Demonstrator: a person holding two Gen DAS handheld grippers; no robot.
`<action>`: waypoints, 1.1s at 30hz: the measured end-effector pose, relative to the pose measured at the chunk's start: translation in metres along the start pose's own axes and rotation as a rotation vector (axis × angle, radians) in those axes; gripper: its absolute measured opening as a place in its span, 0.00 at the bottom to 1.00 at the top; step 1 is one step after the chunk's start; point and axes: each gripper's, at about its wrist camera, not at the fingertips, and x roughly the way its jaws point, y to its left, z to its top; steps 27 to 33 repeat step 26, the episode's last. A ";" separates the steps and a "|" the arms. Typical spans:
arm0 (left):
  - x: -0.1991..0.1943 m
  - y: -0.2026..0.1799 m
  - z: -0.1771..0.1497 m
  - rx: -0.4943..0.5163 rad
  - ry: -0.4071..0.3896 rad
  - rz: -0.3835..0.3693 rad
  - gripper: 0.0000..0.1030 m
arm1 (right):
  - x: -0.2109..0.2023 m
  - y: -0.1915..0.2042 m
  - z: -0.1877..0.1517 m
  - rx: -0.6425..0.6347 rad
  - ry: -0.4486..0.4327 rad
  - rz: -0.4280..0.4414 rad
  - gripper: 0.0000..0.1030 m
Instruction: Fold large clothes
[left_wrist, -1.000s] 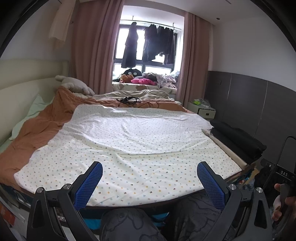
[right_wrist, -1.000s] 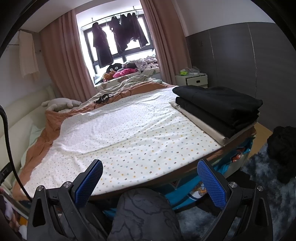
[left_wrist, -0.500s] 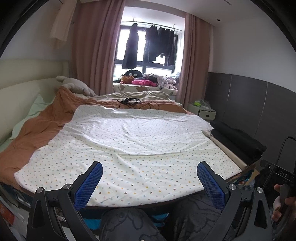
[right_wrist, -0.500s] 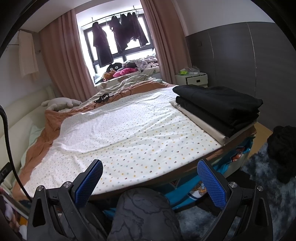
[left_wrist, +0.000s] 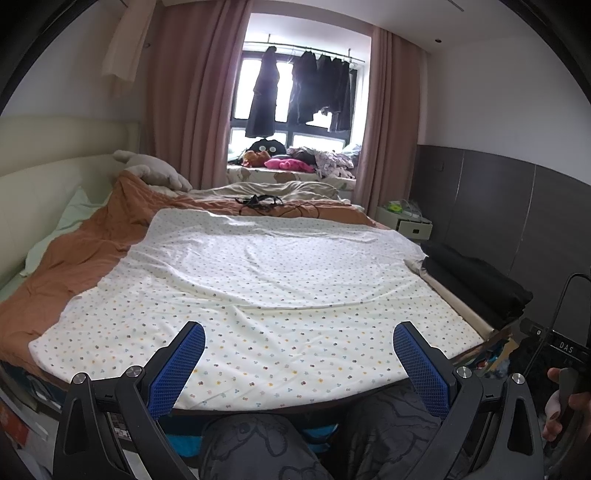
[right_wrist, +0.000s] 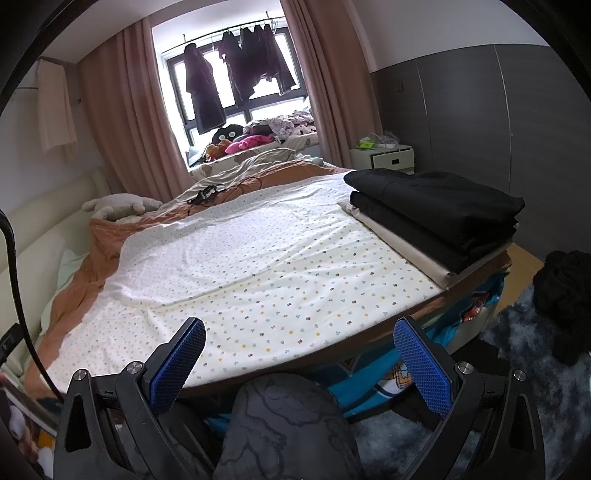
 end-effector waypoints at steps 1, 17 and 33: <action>0.000 0.000 0.000 -0.001 0.000 0.000 0.99 | 0.000 0.000 0.000 0.000 0.000 0.000 1.00; -0.002 -0.005 -0.004 -0.021 -0.001 0.004 0.99 | 0.001 -0.003 -0.001 0.002 0.005 -0.005 1.00; -0.001 -0.008 -0.007 -0.016 0.011 0.000 0.99 | 0.002 -0.005 -0.001 0.002 0.009 -0.005 1.00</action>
